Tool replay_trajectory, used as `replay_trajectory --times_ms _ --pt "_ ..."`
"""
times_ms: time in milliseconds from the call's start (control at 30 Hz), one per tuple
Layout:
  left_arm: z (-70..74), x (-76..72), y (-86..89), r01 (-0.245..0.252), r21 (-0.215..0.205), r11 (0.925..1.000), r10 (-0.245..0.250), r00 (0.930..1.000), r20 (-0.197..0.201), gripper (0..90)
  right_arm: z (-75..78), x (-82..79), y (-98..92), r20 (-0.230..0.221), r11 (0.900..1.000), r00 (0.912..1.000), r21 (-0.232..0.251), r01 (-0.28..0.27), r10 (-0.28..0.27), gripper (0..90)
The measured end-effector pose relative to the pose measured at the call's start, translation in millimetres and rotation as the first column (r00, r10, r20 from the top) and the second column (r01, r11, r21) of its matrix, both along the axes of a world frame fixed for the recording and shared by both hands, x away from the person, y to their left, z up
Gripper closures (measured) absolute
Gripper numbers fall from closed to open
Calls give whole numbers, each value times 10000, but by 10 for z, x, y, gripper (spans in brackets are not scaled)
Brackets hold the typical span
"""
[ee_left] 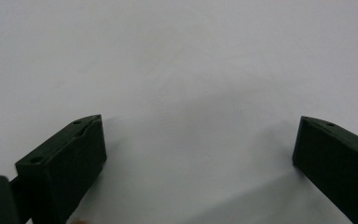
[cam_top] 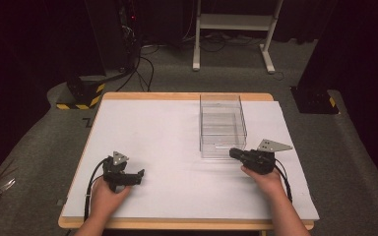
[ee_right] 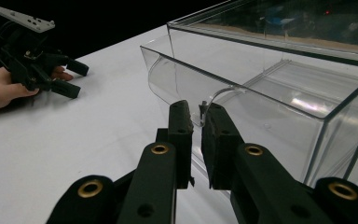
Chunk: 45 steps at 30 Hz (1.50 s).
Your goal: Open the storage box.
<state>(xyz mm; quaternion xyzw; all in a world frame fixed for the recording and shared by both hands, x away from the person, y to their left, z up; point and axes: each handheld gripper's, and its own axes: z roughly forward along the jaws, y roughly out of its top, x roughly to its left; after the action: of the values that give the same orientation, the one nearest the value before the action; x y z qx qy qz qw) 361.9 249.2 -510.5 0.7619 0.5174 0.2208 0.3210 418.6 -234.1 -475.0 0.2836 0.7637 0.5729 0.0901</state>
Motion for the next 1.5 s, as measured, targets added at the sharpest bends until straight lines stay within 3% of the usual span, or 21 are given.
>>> replay_trajectory --times_ms 867,1500 --pt "1 1 2 15 21 10000 -15 10000 8 29 -16 -280 -45 69 9996 9996 84 -269 268 834" --pt "1 1 3 20 30 10000 -20 10000 8 29 -23 -576 -97 68 9980 9980 120 -625 624 839"
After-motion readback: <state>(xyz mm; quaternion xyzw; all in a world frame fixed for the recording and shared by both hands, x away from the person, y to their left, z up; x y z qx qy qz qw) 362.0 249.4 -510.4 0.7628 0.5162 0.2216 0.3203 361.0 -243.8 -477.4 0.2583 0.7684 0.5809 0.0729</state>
